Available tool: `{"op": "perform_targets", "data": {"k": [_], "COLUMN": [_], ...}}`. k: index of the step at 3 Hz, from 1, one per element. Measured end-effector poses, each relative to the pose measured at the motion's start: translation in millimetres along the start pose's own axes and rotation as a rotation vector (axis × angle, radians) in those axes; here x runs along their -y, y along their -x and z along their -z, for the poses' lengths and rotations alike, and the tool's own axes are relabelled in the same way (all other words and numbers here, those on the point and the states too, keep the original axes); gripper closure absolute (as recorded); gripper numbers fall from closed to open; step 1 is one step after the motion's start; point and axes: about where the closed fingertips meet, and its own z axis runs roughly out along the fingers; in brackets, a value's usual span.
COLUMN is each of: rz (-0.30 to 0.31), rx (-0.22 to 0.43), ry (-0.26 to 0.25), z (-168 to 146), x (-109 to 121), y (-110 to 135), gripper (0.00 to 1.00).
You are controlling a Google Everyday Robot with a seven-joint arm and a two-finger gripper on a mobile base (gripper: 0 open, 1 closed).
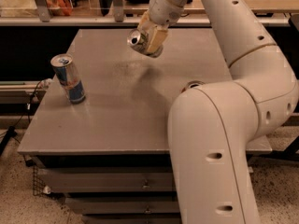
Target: Knock 7up can over
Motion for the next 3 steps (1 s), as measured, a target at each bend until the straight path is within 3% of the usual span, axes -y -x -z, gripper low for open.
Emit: {"op": "perform_targets", "data": {"k": [1, 2, 3], "rz": [0.042, 0.069, 0.083], "rx": [-0.002, -0.003, -0.003], "ry": [0.011, 0.026, 0.037], "z": [1.0, -0.6, -1.6], "x": [-4.9, -10.2, -15.2], "y": [3.3, 5.4, 6.4], "gripper": [0.13, 0.0, 0.0]}}
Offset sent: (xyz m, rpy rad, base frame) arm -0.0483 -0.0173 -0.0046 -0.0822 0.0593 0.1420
